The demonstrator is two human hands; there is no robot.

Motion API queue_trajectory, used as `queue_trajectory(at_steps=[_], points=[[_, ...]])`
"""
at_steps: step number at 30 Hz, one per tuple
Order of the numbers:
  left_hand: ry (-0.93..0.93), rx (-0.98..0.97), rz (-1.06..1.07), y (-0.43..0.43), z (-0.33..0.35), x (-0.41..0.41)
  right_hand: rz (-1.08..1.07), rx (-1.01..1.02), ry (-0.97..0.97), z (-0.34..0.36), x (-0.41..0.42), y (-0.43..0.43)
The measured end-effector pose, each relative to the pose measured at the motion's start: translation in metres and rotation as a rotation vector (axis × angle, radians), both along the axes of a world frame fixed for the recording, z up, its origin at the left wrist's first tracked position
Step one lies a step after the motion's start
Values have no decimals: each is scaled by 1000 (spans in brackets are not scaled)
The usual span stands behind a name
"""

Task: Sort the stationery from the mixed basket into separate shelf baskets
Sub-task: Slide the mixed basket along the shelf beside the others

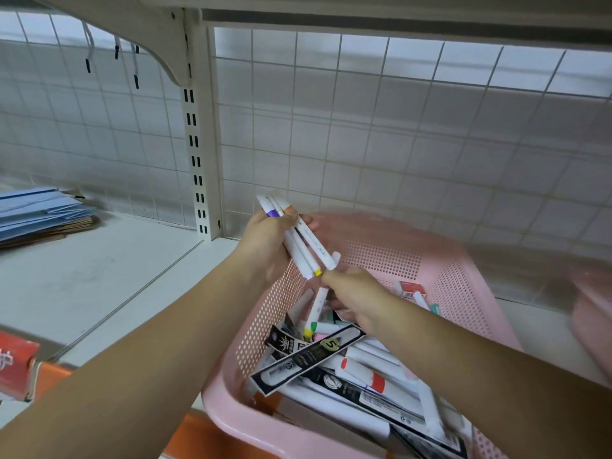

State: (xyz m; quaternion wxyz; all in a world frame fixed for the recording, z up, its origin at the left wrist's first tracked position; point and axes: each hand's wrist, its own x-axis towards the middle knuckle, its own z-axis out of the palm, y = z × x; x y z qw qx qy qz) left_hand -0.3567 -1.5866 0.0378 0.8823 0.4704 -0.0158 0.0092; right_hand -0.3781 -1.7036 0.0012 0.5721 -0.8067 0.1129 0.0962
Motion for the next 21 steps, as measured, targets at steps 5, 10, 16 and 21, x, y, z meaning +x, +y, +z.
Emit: queue_trajectory(at_steps=[5,10,16,21], points=[[-1,4,-41,1,1,-2,-87,-2,-103,-1,6,-1],[-28,114,-12,0,-1,0,-169,155,-205,18,10,-16],[-72,334,-85,-7,1,-7,8,338,-424,36,-4,-19],[-116,385,-174,-5,0,-9,-8,345,-440,31,-3,-19]])
